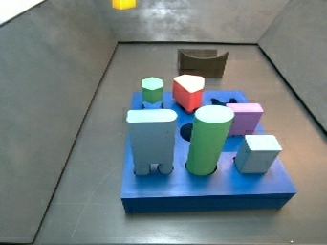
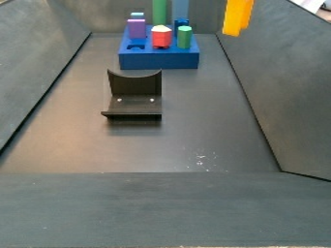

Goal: Pick up the arch object. Move up. Rotate the arch object. Move to above the board. Insert the arch object.
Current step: Rotate the arch object.

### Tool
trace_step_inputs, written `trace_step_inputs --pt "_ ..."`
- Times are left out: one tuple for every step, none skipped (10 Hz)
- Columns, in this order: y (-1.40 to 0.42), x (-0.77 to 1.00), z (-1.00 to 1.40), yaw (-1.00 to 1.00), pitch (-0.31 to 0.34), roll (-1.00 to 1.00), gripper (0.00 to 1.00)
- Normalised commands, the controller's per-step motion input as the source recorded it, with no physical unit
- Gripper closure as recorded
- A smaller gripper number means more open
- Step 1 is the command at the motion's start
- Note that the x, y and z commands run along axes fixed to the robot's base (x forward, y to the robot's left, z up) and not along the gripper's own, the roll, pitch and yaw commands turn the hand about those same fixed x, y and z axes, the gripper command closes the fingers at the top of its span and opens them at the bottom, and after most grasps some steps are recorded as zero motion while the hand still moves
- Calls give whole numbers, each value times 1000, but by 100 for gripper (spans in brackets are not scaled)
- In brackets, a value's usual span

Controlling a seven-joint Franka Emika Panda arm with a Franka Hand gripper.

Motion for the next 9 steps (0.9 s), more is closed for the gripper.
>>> trace_step_inputs --pt "11 32 -25 -1000 -21 27 100" --pt "11 32 -25 -1000 -22 28 100" --pt "10 32 -25 -1000 -24 31 100" --pt "10 32 -25 -1000 -26 32 100" --pt "10 32 -25 -1000 -29 36 100" --pt "10 31 -25 -1000 -31 38 100" --pt "9 31 -25 -1000 -36 43 100" --pt "9 30 -25 -1000 -38 45 100" --pt "9 28 -26 -1000 -46 55 100"
